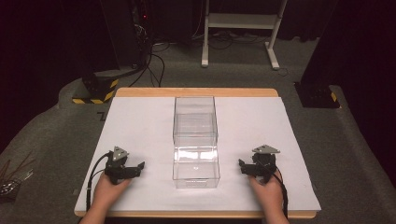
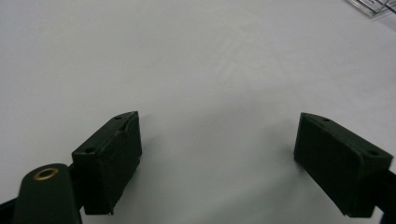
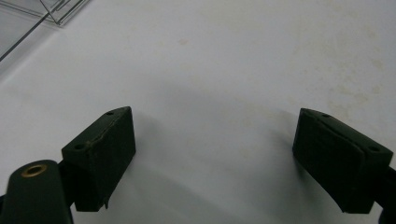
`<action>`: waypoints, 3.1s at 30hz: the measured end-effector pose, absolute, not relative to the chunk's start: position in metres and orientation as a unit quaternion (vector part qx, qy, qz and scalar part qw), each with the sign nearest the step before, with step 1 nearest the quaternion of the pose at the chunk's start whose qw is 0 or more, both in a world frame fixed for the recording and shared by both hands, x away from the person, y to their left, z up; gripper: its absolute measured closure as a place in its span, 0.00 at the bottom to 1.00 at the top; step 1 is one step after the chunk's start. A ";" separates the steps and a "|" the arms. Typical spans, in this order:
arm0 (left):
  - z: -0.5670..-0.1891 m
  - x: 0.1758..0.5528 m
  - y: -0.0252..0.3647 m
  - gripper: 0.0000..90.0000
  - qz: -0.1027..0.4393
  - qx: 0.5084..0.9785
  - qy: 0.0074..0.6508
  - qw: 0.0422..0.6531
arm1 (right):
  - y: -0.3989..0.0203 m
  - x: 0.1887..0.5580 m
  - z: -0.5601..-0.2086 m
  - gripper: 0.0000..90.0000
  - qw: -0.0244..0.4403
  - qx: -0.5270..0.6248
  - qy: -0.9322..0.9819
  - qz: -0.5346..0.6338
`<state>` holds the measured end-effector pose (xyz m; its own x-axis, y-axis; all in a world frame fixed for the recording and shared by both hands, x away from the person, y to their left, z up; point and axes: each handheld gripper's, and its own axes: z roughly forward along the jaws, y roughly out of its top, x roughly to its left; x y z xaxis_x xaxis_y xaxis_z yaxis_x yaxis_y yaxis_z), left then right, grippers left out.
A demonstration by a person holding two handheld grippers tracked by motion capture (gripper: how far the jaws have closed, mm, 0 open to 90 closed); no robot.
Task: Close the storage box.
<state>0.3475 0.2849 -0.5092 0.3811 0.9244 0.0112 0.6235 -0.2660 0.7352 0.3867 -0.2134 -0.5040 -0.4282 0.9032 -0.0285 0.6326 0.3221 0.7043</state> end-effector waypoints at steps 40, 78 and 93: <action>-0.509 0.348 0.285 0.17 0.228 0.762 0.508 0.330 | -0.215 0.376 -0.490 0.12 0.216 0.464 0.774 0.373; -0.509 0.348 0.285 0.14 0.226 0.760 0.513 0.329 | -0.182 0.347 -0.457 0.10 0.217 0.391 0.775 0.447; -0.509 0.348 0.285 0.14 0.226 0.760 0.513 0.329 | -0.175 0.334 -0.443 0.10 0.212 0.373 0.767 0.478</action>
<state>0.3483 0.2851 -0.5093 0.3719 0.9283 0.0058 0.6308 -0.2573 0.7321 0.3337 -0.1754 -0.4430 -0.6313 0.7749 0.0311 0.3694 0.2652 0.8906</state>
